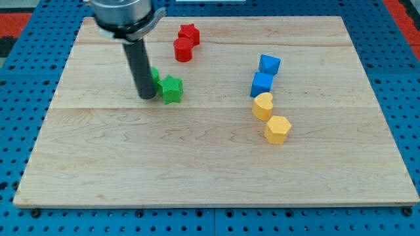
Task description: Place the green star over the triangle
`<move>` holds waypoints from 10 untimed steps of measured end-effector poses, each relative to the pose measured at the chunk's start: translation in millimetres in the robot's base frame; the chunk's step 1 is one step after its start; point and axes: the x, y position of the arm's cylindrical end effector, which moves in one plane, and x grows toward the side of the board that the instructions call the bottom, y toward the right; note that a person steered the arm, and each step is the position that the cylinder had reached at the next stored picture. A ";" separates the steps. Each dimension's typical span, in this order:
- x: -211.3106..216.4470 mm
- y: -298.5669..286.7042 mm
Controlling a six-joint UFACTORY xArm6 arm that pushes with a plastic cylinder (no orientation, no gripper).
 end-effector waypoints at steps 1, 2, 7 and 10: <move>-2.4 55.9; 19.4 30.8; -90.3 131.2; -104.5 138.1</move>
